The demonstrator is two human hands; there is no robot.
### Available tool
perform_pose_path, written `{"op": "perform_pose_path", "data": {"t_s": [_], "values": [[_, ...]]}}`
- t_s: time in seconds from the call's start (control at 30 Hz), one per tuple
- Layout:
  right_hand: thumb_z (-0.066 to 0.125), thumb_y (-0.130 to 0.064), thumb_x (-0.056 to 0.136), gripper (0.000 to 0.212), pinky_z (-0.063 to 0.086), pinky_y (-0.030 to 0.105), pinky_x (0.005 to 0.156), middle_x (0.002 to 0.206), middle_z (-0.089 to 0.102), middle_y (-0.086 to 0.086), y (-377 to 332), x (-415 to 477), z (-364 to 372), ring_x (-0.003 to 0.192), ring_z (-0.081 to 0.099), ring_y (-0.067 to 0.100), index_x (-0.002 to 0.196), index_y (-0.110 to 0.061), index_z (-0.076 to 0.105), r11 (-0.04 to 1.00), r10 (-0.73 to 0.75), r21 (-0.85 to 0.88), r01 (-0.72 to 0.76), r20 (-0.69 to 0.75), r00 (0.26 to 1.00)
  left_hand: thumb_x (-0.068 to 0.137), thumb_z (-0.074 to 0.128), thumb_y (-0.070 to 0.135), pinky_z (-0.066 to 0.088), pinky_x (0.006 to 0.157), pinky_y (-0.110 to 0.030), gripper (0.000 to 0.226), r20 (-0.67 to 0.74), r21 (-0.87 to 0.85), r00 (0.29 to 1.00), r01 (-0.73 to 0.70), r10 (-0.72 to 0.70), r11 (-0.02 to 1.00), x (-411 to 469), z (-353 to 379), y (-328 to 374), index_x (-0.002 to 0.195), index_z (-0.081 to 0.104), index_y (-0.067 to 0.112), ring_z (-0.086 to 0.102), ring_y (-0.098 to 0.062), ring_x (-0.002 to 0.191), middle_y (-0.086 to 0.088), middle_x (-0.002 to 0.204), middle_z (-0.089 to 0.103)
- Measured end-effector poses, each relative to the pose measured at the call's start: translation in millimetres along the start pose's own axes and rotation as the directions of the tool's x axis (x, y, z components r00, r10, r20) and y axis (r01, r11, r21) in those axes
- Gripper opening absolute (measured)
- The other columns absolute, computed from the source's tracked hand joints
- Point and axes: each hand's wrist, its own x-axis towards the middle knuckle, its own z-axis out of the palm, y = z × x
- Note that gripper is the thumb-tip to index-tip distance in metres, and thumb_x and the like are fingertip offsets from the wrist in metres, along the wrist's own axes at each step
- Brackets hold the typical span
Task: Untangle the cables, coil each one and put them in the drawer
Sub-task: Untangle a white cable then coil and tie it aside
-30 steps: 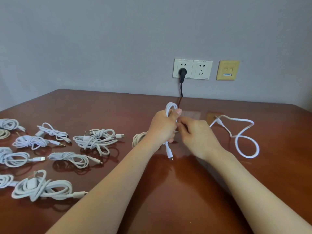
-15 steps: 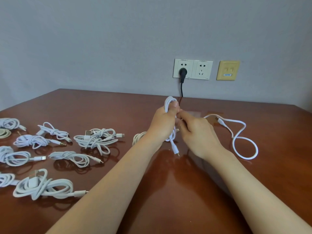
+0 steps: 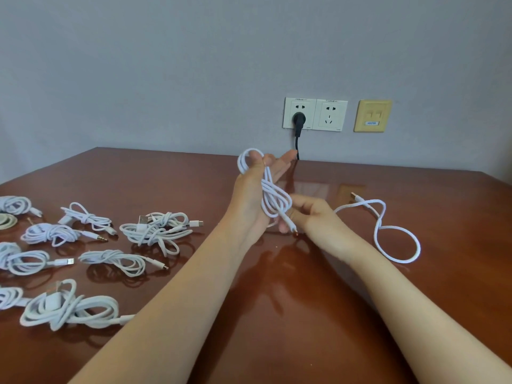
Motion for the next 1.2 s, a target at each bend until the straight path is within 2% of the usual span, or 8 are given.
{"op": "perform_pose_path", "data": {"t_s": [0.1,0.2,0.3,0.57,0.73,0.97,1.1,1.2], "values": [[0.050,-0.019,0.096,0.037,0.038,0.013,0.057,0.046,0.049,-0.009,3.5,-0.8,5.3,0.048,0.045,0.001,0.060,-0.023,0.059,0.972,0.045,-0.231,-0.036,0.032,0.998,0.102,0.023,0.038,0.053,0.058,-0.018,0.040,-0.027,-0.143,0.999,0.014,-0.018,0.990,-0.3,-2.7,2.4,0.071,0.039,0.018,0.069,-0.009,0.068,0.005,0.070,0.070],[0.052,-0.027,0.094,0.037,0.033,0.016,0.053,0.046,0.044,-0.006,-0.7,-1.1,7.3,0.047,0.038,0.004,0.058,-0.025,0.060,0.947,0.050,-0.319,-0.038,0.031,0.998,0.102,0.026,0.039,0.039,0.037,-0.014,0.041,-0.103,-0.116,0.994,0.022,-0.034,0.993,0.2,-2.1,3.2,0.070,0.040,0.018,0.044,-0.007,0.030,0.008,0.053,0.060],[0.056,-0.026,0.091,0.032,0.034,0.027,0.063,0.067,0.054,0.018,-7.2,-2.4,3.3,0.062,0.042,0.013,0.060,-0.027,0.064,0.949,0.047,-0.316,-0.022,0.072,0.996,0.102,0.028,0.040,0.029,0.032,-0.011,0.041,-0.107,-0.033,0.992,0.059,-0.063,0.998,0.9,-0.5,4.5,0.070,0.041,0.017,0.028,-0.005,0.024,0.009,0.049,0.056],[0.055,-0.015,0.091,0.025,0.032,0.011,0.054,0.051,0.054,-0.005,-17.5,-7.2,-11.7,0.051,0.044,-0.001,0.072,-0.023,0.068,0.913,0.057,-0.408,-0.030,0.054,0.997,0.102,0.027,0.038,0.023,0.032,-0.010,0.038,-0.198,0.066,0.980,0.048,-0.034,0.997,6.9,-10.5,12.9,0.074,0.038,0.016,0.020,-0.005,0.023,0.008,0.043,0.053],[0.054,-0.033,0.092,0.022,0.040,0.030,0.062,0.062,0.060,0.000,-17.6,-5.1,-14.7,0.067,0.054,0.019,0.072,-0.027,0.063,0.740,0.004,-0.673,-0.006,-0.005,1.000,0.102,0.029,0.036,0.025,0.033,-0.009,0.037,-0.266,0.142,0.964,0.038,0.001,0.989,9.3,-13.6,13.5,0.074,0.039,0.015,0.021,-0.007,0.024,0.007,0.040,0.052],[0.053,-0.031,0.093,0.017,0.028,0.028,0.055,0.059,0.043,-0.013,-31.8,-11.4,-8.8,0.076,0.048,0.018,0.087,-0.024,0.067,0.559,-0.212,-0.814,0.157,0.043,0.976,0.102,0.032,0.037,0.034,0.035,-0.011,0.035,-0.303,0.229,0.953,0.042,0.030,0.973,11.5,-18.6,10.9,0.077,0.042,0.014,0.036,-0.008,0.025,0.007,0.041,0.056],[0.051,-0.032,0.094,0.018,0.024,0.028,0.062,0.078,0.059,-0.004,-29.5,-12.6,-2.4,0.090,0.055,0.022,0.087,-0.023,0.065,0.514,-0.219,-0.831,0.214,0.114,0.969,0.102,0.027,0.038,0.050,0.058,-0.022,0.038,-0.223,0.268,0.975,0.059,0.002,0.962,10.6,-16.8,3.5,0.075,0.042,0.016,0.065,-0.012,0.051,0.005,0.045,0.060],[0.051,-0.026,0.093,0.016,0.027,0.029,0.062,0.086,0.065,-0.005,-31.3,-13.2,-2.0,0.091,0.056,0.020,0.090,-0.023,0.067,0.509,-0.262,-0.824,0.247,0.125,0.957,0.101,0.029,0.039,0.043,0.065,-0.030,0.037,-0.191,0.363,0.981,0.045,0.027,0.931,10.1,-14.7,3.2,0.077,0.042,0.016,0.060,-0.019,0.066,0.002,0.050,0.064]]}}
